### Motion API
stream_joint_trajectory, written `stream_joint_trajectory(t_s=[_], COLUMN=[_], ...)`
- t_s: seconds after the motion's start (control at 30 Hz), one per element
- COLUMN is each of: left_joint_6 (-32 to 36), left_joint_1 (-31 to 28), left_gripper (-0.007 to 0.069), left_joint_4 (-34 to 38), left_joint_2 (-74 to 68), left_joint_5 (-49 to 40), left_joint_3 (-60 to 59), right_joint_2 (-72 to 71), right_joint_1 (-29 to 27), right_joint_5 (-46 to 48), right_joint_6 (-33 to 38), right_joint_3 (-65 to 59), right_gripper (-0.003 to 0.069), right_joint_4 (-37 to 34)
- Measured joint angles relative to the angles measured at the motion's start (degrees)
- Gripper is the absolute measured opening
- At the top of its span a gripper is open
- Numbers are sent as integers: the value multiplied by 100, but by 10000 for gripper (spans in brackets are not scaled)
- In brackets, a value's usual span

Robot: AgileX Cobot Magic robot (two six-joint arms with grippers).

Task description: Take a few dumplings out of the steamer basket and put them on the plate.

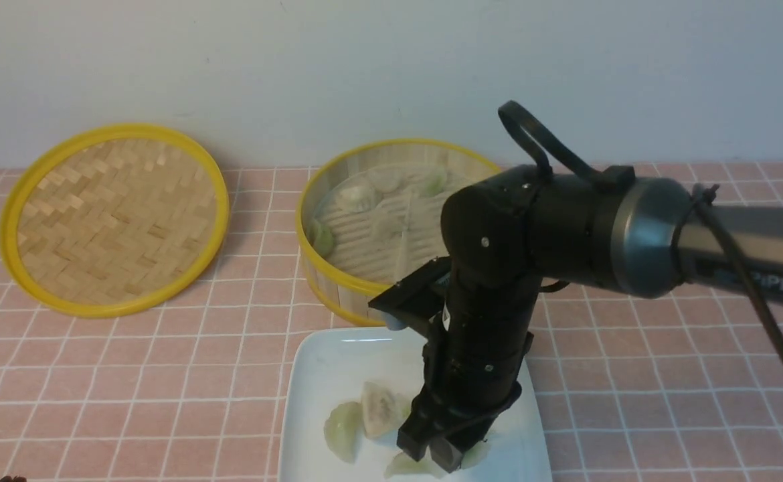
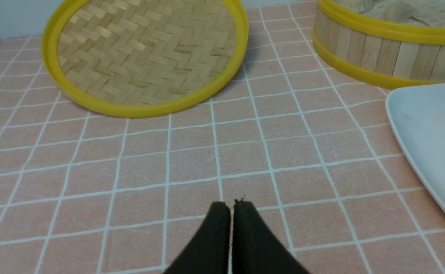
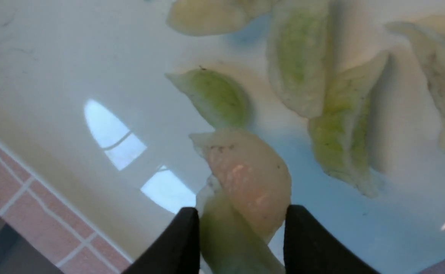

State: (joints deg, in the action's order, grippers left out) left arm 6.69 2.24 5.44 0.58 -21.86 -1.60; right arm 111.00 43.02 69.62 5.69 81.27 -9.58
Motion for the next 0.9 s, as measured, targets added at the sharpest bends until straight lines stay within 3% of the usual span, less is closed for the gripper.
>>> stream_joint_trajectory(t_s=[0.3, 0.43, 0.57, 0.77, 0.9], left_joint_6=[0, 0, 0, 0, 0], left_joint_1=[0, 0, 0, 0, 0], left_gripper=[-6, -6, -6, -6, -6], left_joint_4=[0, 0, 0, 0, 0], left_joint_2=[0, 0, 0, 0, 0], left_joint_5=[0, 0, 0, 0, 0], left_joint_3=[0, 0, 0, 0, 0], right_joint_2=[0, -118, -638, -2681, -4068], right_joint_1=[0, 0, 0, 0, 0], right_joint_5=[0, 0, 6, 77, 121], right_joint_6=[-296, -355, -569, -1304, -1668], right_joint_3=[0, 0, 0, 0, -83], right_gripper=[520, 533, 436, 80, -1], right_joint_4=[214, 356, 585, 1112, 1311])
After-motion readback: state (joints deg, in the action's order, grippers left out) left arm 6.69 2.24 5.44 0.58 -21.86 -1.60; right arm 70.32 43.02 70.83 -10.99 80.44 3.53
